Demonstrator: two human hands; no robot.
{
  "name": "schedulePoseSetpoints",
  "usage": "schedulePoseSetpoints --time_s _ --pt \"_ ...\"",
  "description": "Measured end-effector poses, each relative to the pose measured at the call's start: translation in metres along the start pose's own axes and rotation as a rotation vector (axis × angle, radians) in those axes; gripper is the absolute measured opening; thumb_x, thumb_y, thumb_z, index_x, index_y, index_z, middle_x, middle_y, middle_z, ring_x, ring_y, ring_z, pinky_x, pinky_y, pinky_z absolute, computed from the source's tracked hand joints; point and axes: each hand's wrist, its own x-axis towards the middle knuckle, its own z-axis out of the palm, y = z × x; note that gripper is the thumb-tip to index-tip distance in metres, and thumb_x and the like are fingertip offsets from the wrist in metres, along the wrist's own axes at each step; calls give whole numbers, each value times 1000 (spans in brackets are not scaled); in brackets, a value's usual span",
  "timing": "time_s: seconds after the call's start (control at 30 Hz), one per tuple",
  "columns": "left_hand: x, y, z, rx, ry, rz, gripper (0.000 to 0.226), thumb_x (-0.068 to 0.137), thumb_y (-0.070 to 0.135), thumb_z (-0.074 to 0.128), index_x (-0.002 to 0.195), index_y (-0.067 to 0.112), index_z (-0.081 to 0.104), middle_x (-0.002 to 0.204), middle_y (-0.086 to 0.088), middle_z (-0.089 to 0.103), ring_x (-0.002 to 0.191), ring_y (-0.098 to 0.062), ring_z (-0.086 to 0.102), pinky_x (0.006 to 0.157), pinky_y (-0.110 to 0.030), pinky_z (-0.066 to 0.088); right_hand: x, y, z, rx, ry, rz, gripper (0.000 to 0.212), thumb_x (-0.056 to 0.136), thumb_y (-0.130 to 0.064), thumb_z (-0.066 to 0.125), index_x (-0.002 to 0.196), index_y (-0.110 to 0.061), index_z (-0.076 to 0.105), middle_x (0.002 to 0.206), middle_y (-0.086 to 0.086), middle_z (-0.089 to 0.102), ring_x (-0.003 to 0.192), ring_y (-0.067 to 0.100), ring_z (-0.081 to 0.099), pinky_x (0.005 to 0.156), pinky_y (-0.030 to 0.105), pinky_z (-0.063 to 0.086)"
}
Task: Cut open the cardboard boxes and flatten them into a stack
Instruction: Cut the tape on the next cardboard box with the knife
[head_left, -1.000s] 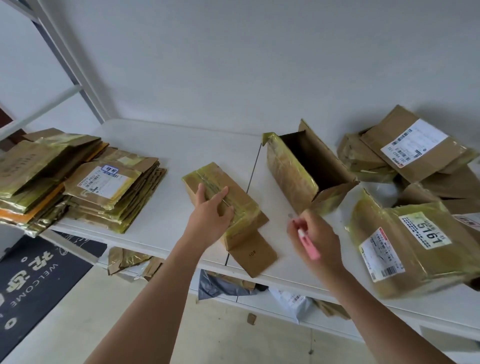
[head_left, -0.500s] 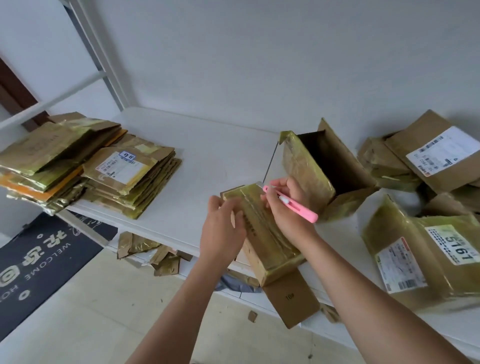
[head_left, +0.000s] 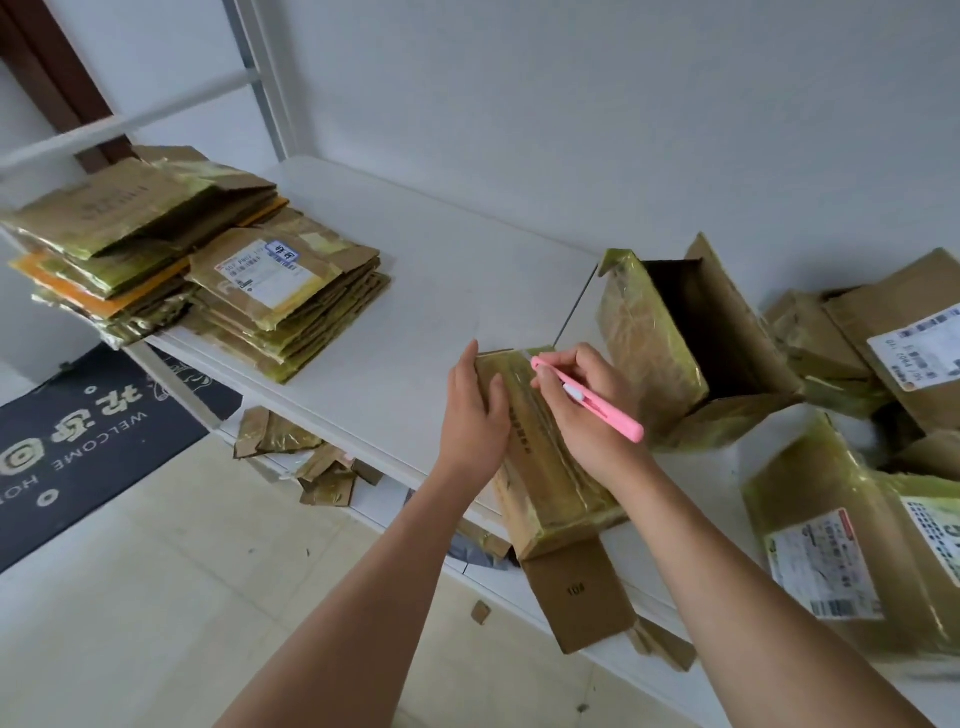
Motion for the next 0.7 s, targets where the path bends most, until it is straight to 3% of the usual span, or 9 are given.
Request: schedulePoseSetpoints --time_s 0.13,0.33,0.5,0.6,0.7 --pt "0 1 0 7 -1 -4 53 106 25 38 155 15 20 156 -4 29 143 -14 29 119 -31 24 1 -2 1 -58 -31 -21 14 98 -20 59 105 -8 62 100 -6 69 92 2 67 77 22 58" --pt "2 1 0 20 -1 0 51 106 24 38 154 15 23 156 -3 29 141 -12 30 107 -18 24 9 2 11 -191 -14 -29 16 98 -30 58 103 -16 61 97 -11 69 88 8 67 75 43 59" --pt "3 0 2 16 10 -7 47 107 23 36 152 15 26 153 -3 31 137 -11 33 101 -15 25 12 2 12 -208 -14 -10 17 98 -32 57 98 -16 60 93 -9 69 86 12 68 73 47 58" --pt "3 1 3 -18 22 -27 46 107 22 35 151 14 27 151 -4 34 136 -13 35 106 -20 29 11 0 10 -204 -54 -44 14 98 -26 58 97 -12 59 89 -6 67 82 12 67 71 44 58" --pt "3 0 3 -30 28 -42 45 106 22 35 150 14 27 148 -6 37 134 -16 38 112 -29 32 7 -4 7 -176 -105 -102 12 97 -17 60 96 -5 59 89 0 67 79 7 65 67 28 56"
